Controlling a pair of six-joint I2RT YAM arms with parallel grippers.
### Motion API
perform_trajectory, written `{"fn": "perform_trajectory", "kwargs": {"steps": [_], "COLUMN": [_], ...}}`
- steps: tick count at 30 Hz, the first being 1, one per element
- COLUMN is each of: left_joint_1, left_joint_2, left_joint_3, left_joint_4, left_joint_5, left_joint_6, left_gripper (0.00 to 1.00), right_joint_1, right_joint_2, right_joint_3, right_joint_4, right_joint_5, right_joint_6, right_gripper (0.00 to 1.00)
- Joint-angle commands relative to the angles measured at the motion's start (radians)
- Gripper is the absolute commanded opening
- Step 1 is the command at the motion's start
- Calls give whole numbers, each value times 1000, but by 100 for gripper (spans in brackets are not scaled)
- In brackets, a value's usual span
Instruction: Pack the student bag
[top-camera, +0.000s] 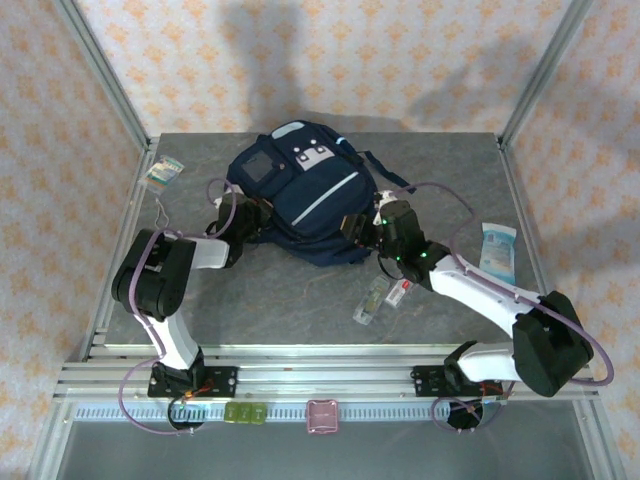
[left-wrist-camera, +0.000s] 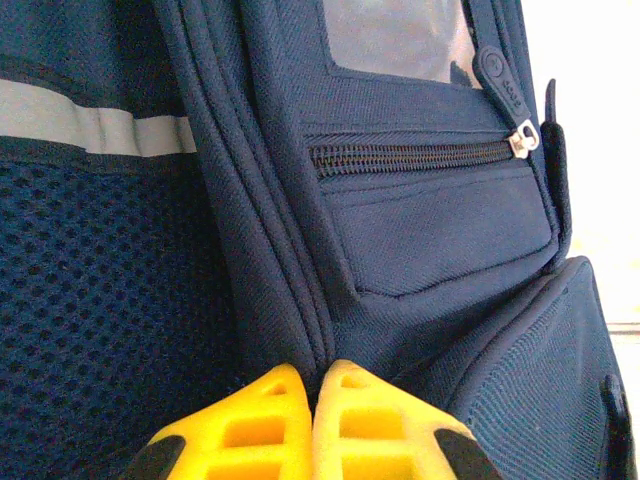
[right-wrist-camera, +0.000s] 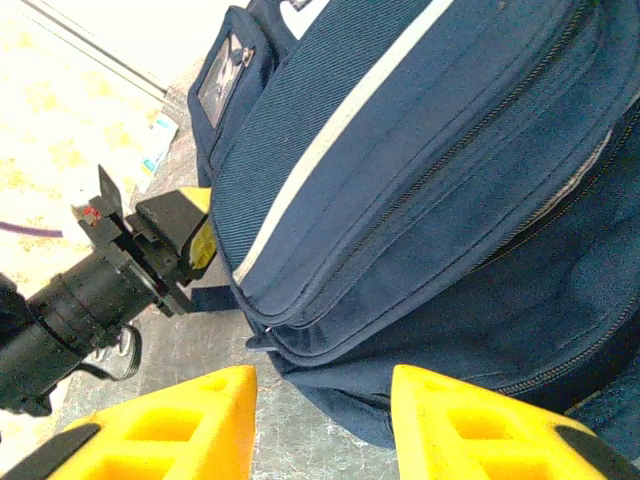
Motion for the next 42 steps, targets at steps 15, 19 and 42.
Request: {"fn": "perform_trajectory", "kwargs": {"steps": [15,19,42], "left_joint_1": [-4,-16,-54], "left_joint_2": [-351,-343,-440], "left_joint_3": [67,29,-250], "left_joint_4": [-149,-88,-173], "left_joint_5": [71,85,-61], "left_joint_6": [-75,-130,-32], "left_gripper": [0,0,62], "right_joint_1": [178,185,118], "right_joint_2": [177,224,429], "right_joint_3": [169,222,288], "right_joint_4": [-32,-57,-4], "right_joint_5": [-36,-53,-45], "right_joint_6": [-32,0,183], "right_gripper": [44,48,54]}}
